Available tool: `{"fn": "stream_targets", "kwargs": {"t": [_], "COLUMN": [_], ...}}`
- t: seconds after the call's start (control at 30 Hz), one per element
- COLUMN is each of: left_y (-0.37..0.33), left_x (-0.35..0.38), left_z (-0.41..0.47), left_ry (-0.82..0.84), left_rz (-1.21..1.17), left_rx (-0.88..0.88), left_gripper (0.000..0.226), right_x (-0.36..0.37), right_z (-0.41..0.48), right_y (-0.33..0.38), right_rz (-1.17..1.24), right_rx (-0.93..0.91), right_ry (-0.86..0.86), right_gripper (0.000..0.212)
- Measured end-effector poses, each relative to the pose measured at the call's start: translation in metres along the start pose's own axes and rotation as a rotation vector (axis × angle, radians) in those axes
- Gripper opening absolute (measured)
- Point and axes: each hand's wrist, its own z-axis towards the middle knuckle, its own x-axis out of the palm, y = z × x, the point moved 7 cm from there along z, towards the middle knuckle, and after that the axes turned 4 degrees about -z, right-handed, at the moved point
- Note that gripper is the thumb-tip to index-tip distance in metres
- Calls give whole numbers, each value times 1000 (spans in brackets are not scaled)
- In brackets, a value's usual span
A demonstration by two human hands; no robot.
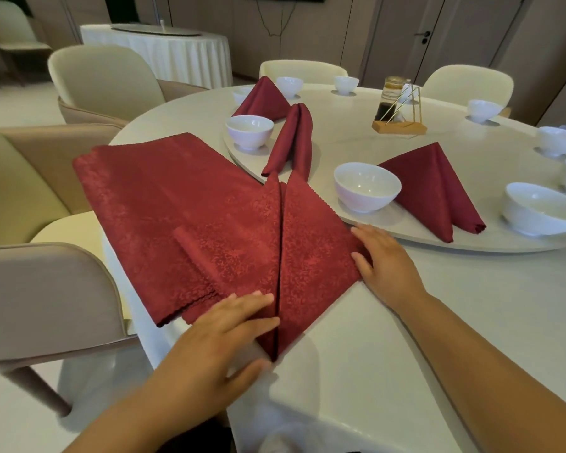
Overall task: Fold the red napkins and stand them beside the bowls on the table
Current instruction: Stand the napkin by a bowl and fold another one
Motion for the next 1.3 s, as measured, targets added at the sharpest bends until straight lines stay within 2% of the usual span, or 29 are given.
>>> {"fn": "stream_targets", "kwargs": {"t": [0.07, 0.1, 0.17, 0.23, 0.37, 0.47, 0.6, 0.67, 0.9, 1.03, 1.1, 1.2, 1.3], "left_y": [9, 13, 20, 23, 23, 19, 23, 23, 21, 10, 2, -5, -19], "left_x": [-7, -9, -9, -9, -6, -6, -9, -8, -1, -17, -33, -65, -101], "left_z": [-4, -4, -2, 4, 21, 32, 41, 44, 43, 43, 45, 50, 55], "left_ry": [-35, -33, 1, 33, 64, 111, 102, 80, 93, 27, -34, -93, -175], "left_rz": [58, 95, 159, 210, 261, 290, 305, 304, 192, 110, 29, -218, -416], "left_rx": [9, 4, 4, 29, 147, 222, 214, 217, 169, 142, 119, -45, -142], "left_gripper": [35, 38, 48, 48, 43, 43, 45, 46, 45, 48, 45, 29, 32], "right_x": [-16, -20, -21, -19, -15, -11, -2, -1, -7, -27, -45, -79, -113], "right_z": [-7, -13, -28, -46, -66, -62, -55, -52, -44, -40, -35, -29, -23], "right_y": [16, 27, 50, 68, 90, 95, 103, 106, 107, 107, 113, 126, 137], "right_rz": [13, 21, 18, -13, -101, -144, -168, -146, -9, 104, 144, 262, 356], "right_rx": [-85, -161, -340, -500, -675, -685, -684, -651, -459, -376, -358, -355, -350], "right_ry": [-130, -135, -74, -15, 32, 65, 127, 134, 69, -6, -65, -134, -187], "right_gripper": [38, 39, 37, 33, 35, 43, 29, 28, 29, 25, 24, 20, 18]}}
